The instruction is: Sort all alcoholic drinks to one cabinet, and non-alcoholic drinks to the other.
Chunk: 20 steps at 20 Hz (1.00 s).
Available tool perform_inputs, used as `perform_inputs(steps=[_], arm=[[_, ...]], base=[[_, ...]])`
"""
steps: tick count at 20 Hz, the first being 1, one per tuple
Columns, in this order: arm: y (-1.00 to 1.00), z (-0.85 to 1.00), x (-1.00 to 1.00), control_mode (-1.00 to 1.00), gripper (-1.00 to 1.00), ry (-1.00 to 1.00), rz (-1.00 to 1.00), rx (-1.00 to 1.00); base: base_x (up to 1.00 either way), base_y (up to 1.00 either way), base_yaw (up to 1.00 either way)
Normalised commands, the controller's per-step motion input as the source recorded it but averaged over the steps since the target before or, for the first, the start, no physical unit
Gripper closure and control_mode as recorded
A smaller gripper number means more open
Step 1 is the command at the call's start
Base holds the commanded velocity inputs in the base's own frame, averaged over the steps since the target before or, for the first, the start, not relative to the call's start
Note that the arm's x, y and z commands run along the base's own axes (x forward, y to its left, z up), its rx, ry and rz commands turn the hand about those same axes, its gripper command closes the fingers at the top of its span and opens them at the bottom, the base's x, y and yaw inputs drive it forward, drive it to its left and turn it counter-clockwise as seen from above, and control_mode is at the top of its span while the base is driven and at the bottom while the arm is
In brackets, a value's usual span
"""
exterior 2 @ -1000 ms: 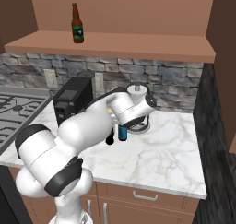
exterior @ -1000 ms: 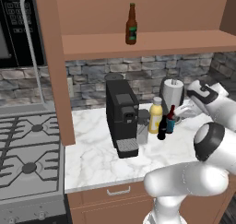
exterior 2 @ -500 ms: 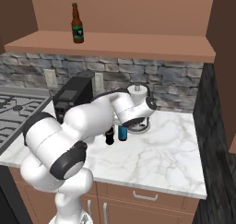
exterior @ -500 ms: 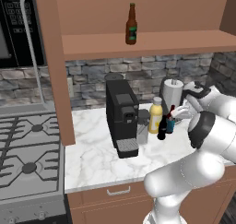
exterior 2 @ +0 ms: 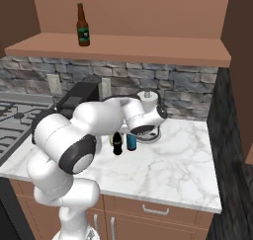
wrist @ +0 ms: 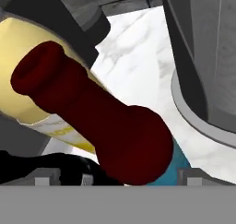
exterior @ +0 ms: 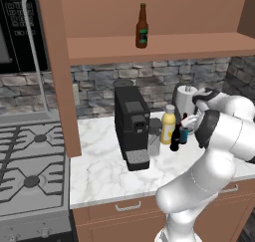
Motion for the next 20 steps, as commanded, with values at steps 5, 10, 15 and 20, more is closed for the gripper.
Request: perform_inputs(steps=[5, 10, 15, 20], arm=[[-0.06, -0.13, 0.21, -1.0, -1.0, 0.0, 0.0, 0.03], [-0.08, -0.11, 0.16, -1.0, -1.0, 0.0, 0.0, 0.03], [-0.04, -0.06, 0.13, -1.0, 1.0, 0.0, 0.0, 0.02], [-0.06, 0.13, -0.03, -1.0, 1.0, 0.01, -0.01, 0.05]], base=[[0.0, 0.0, 0.0], [0.0, 0.0, 0.0], [0.0, 0.0, 0.0], [0.0, 0.0, 0.0]])
